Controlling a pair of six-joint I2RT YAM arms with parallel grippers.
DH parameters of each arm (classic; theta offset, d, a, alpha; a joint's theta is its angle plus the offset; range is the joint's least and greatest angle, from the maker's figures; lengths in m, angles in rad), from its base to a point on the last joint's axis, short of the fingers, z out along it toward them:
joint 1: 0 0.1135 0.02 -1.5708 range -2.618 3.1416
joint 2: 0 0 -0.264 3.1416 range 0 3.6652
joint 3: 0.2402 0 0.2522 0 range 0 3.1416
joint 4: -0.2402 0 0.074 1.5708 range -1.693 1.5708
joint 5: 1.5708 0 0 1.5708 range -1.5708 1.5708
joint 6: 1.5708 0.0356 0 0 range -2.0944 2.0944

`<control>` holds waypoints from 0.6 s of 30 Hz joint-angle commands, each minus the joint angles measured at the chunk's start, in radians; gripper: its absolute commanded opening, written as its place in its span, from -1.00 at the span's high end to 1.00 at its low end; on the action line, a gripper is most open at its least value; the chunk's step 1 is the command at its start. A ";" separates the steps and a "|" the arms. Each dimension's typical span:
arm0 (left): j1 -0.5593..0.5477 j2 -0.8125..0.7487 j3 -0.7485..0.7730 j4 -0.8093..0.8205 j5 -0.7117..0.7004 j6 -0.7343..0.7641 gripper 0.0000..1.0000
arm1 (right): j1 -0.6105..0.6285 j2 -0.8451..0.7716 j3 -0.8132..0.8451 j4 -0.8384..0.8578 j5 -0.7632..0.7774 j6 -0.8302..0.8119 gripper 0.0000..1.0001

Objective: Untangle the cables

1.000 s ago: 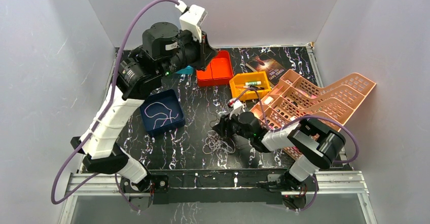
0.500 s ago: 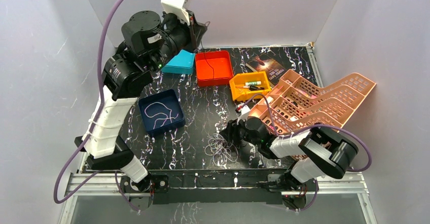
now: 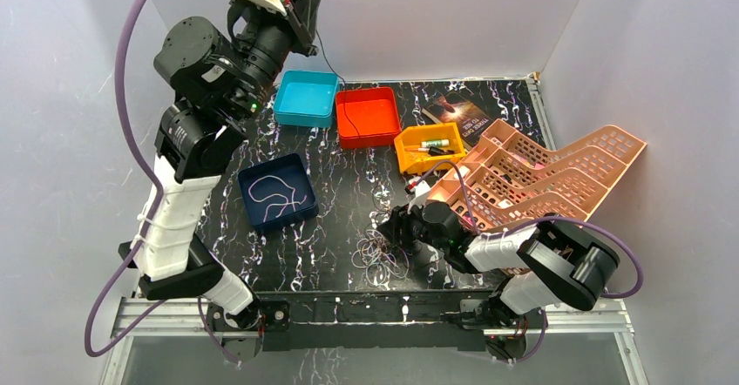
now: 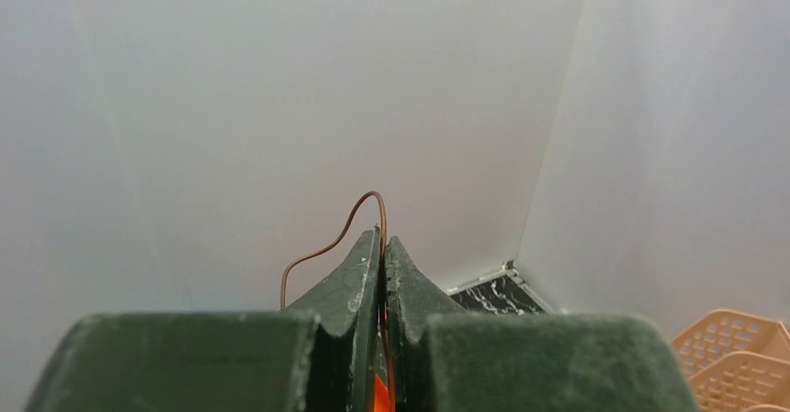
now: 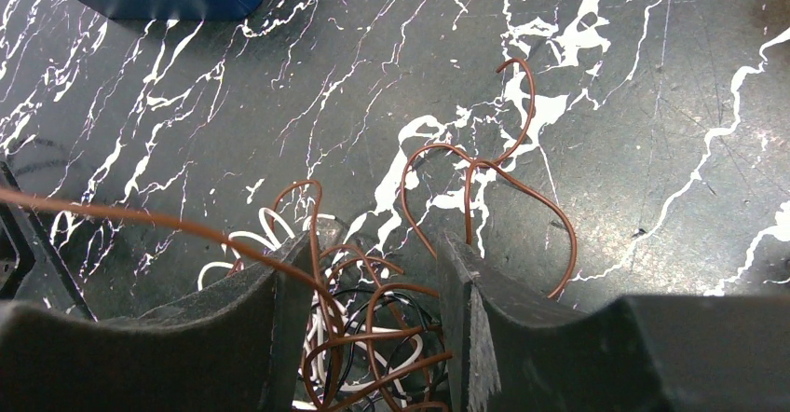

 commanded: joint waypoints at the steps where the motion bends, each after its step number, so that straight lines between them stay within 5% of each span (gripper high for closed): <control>1: 0.005 -0.004 0.043 0.098 -0.008 0.057 1.00 | 0.006 -0.005 -0.001 0.022 0.013 -0.006 -0.16; 18: 0.005 0.074 0.086 0.488 0.032 0.231 1.00 | 0.006 0.050 -0.031 0.073 -0.020 -0.013 -0.23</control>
